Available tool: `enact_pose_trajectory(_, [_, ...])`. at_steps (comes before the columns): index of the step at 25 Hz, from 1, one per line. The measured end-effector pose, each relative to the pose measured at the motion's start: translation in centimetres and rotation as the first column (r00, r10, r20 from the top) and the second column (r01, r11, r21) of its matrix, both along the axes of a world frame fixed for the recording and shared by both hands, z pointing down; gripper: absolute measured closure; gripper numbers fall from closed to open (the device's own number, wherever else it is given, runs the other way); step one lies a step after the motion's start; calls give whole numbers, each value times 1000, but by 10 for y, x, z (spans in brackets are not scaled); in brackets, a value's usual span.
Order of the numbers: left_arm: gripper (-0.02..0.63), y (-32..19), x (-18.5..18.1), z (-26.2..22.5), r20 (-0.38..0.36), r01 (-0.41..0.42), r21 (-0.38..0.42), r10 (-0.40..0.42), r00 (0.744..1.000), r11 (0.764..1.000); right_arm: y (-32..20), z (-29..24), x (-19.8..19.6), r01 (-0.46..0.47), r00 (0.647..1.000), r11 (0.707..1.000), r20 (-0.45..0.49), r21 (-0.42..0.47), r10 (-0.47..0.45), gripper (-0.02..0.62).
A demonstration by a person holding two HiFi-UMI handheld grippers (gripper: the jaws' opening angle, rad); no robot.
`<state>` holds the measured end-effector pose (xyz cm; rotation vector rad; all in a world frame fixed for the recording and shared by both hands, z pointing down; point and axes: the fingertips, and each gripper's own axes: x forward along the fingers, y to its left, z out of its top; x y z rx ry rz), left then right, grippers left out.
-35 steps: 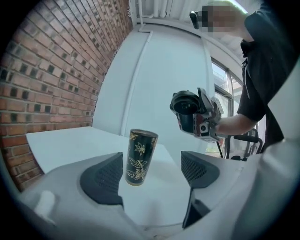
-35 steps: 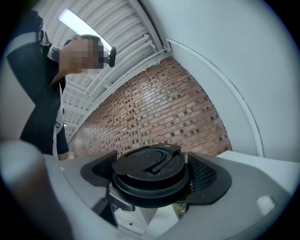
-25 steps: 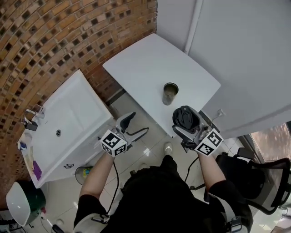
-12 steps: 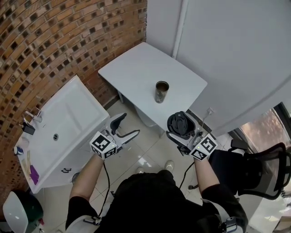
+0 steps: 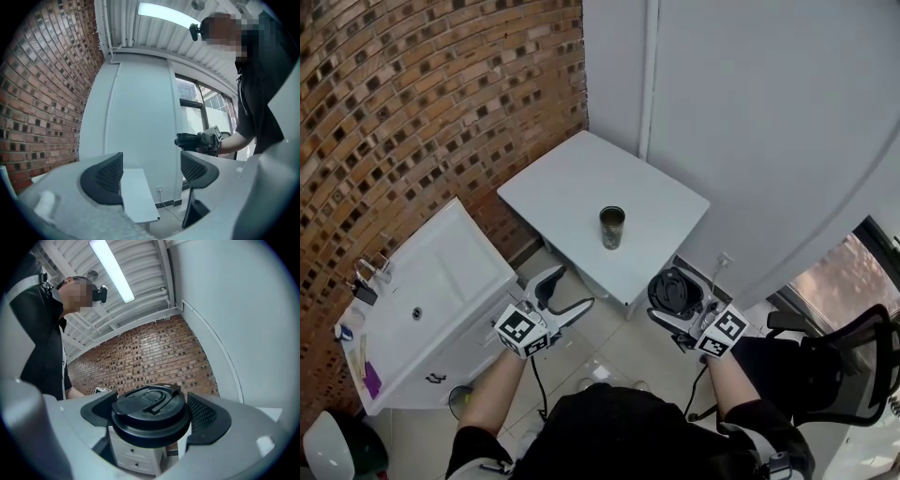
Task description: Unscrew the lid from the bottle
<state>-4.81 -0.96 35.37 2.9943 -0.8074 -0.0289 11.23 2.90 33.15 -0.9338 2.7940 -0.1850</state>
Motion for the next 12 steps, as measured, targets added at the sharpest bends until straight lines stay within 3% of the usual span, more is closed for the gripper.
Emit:
enact_pose_trajectory(4, [222,10,15,6,35,-18,4,18,999,1000,2,-7,7,-6,999,1000,35,10,6,129])
enact_pose_trajectory(9, [255,22,27,8,3,-30,-18,30,1000,999,6,-15,15,3,993,1000,115,-8,-2,127])
enact_pose_trajectory(10, [281,24,29,8,8,-28,-12,29,1000,1000,7,-16,15,5,992,1000,122,-10,-4,127])
enact_pose_trajectory(12, [513,28,27,8,15,-15,0,15,1000,1000,11,-15,13,15,994,1000,113,-6,-14,127])
